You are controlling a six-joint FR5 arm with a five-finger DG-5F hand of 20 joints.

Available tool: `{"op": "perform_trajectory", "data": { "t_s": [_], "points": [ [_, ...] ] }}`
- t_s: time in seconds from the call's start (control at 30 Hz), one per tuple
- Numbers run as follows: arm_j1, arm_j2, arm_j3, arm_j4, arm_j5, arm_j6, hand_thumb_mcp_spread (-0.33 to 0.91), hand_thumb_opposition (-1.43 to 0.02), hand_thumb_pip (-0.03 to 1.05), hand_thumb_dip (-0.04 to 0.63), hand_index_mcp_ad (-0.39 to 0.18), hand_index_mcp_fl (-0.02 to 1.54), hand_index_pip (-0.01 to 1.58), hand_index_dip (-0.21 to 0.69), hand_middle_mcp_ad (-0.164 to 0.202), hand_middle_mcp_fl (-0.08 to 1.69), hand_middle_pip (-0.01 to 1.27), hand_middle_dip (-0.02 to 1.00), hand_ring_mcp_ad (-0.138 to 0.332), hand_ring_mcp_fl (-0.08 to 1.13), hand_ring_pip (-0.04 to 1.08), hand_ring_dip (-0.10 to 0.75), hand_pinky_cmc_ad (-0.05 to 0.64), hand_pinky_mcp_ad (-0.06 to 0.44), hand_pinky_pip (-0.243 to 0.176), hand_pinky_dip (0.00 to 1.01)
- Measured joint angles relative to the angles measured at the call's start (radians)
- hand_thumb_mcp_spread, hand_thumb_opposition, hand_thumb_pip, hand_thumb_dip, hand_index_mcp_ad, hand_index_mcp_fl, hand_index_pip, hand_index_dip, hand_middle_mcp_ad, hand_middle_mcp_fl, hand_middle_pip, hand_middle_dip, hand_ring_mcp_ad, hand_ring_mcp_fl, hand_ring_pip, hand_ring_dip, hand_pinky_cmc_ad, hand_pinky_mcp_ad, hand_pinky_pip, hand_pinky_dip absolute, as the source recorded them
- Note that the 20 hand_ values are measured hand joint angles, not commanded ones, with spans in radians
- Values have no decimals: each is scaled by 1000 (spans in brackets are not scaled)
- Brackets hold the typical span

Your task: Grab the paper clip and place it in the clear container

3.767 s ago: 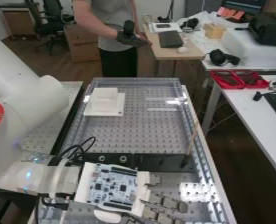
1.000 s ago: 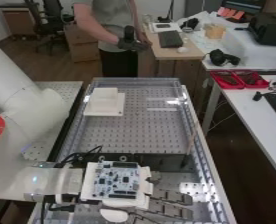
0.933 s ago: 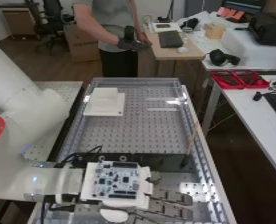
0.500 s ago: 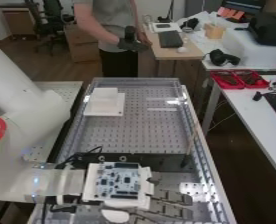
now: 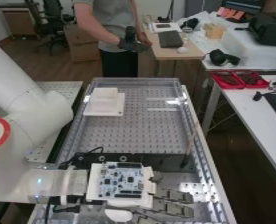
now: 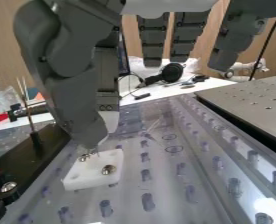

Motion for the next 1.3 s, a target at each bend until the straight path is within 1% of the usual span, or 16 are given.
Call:
{"op": "perform_trajectory", "data": {
  "t_s": [0.03,0.23,0.37,0.43,0.5,0.53,0.57,0.63,0.7,0.73,0.87,1.0,1.07,1.13,1.27,1.3],
  "points": [
    [0,0,1,-1,0,0,508,-862,611,253,-239,367,1525,80,93,24,133,171,101,0,79,101,333,262,-44,192],
    [0,0,-2,-1,1,-1,506,-869,611,253,-237,367,1538,77,93,24,133,171,101,0,79,101,333,262,-44,188],
    [0,2,-6,5,3,4,503,-883,609,251,-237,419,1534,77,93,24,133,171,101,0,79,101,333,262,-37,188],
    [0,3,-11,14,5,17,504,-909,607,251,-237,450,1520,77,93,24,133,175,101,0,79,101,333,262,-26,192],
    [0,5,-15,23,7,33,503,-915,607,251,-236,473,1525,77,93,33,133,175,101,0,79,101,333,262,-26,192],
    [0,5,-19,31,9,44,504,-913,602,250,-234,497,1497,72,77,40,133,175,101,0,79,101,333,265,-26,192],
    [0,7,-23,41,11,60,506,-923,597,253,-234,518,1482,70,75,42,133,175,103,0,79,101,333,265,-26,192],
    [0,9,-29,57,14,82,508,-923,597,253,-237,529,1477,70,75,54,133,171,105,0,79,101,333,265,-26,192],
    [0,12,-36,72,18,103,504,-929,578,253,-237,583,1422,70,75,68,133,171,101,0,86,101,333,265,-26,192],
    [-1,16,-40,81,20,114,503,-925,578,253,-237,585,1428,70,75,86,133,175,101,0,87,101,333,265,-26,192],
    [-2,33,-57,110,24,138,501,-942,578,253,-237,620,1375,65,75,106,133,175,101,0,87,101,332,265,-26,192],
    [-3,48,-73,129,27,151,503,-942,578,253,-237,623,1375,65,75,106,133,171,101,0,87,101,332,265,-26,192],
    [-3,56,-82,136,28,156,499,-956,574,250,-237,665,1344,65,75,106,133,171,101,0,87,101,332,265,-26,192],
    [-3,68,-94,146,30,164,499,-956,574,253,-237,668,1344,47,75,119,133,175,101,0,87,101,335,265,-24,192],
    [3,100,-128,181,32,183,504,-969,574,250,-237,668,1346,40,75,119,133,175,101,3,82,101,335,262,-28,188],
    [5,108,-136,189,32,187,504,-969,574,253,-237,670,1346,40,75,119,133,175,101,0,91,101,335,265,-21,188]
  ]
}}
